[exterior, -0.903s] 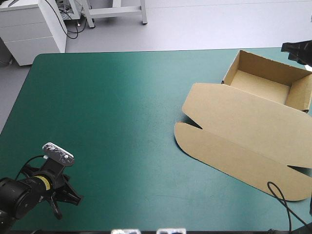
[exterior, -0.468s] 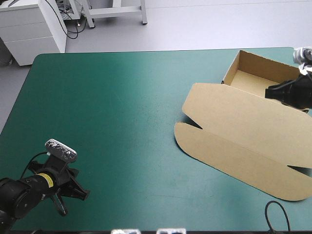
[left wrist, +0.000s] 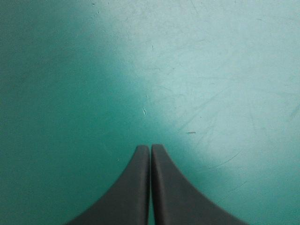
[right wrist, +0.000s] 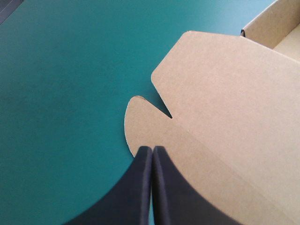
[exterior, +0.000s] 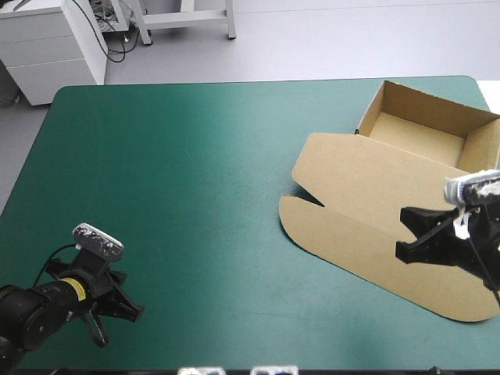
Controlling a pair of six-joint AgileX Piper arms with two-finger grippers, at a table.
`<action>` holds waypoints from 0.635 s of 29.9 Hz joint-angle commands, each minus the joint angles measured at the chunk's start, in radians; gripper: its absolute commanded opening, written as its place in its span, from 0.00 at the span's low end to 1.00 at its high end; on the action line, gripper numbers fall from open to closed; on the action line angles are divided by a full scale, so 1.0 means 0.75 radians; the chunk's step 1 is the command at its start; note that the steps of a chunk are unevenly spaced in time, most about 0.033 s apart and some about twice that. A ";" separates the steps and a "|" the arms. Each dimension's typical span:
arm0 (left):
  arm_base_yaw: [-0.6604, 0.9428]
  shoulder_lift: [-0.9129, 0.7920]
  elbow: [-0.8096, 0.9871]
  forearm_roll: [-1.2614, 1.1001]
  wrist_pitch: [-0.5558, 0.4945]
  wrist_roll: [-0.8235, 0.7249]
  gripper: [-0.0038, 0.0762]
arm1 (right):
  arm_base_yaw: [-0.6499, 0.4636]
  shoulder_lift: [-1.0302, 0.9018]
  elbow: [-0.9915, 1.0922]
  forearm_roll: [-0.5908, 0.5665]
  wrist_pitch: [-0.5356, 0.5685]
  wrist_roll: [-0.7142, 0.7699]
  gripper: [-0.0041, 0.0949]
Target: Fold the box
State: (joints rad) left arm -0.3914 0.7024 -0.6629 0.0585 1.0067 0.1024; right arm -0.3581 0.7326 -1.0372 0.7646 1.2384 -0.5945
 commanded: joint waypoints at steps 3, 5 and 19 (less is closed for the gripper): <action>-0.003 -0.001 -0.030 -0.002 -0.023 0.001 0.04 | 0.100 -0.107 0.131 0.008 -0.021 -0.018 0.02; -0.003 -0.001 -0.030 0.010 -0.021 0.001 0.04 | 0.204 -0.120 0.182 -0.095 0.008 0.023 0.02; -0.003 -0.001 0.019 0.020 -0.041 0.027 0.04 | 0.473 -0.347 0.511 -0.481 -0.225 0.103 0.02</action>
State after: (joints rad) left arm -0.3914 0.7024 -0.6454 0.0708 1.0160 0.1207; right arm -0.0067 0.4930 -0.6761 0.3945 1.1536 -0.5076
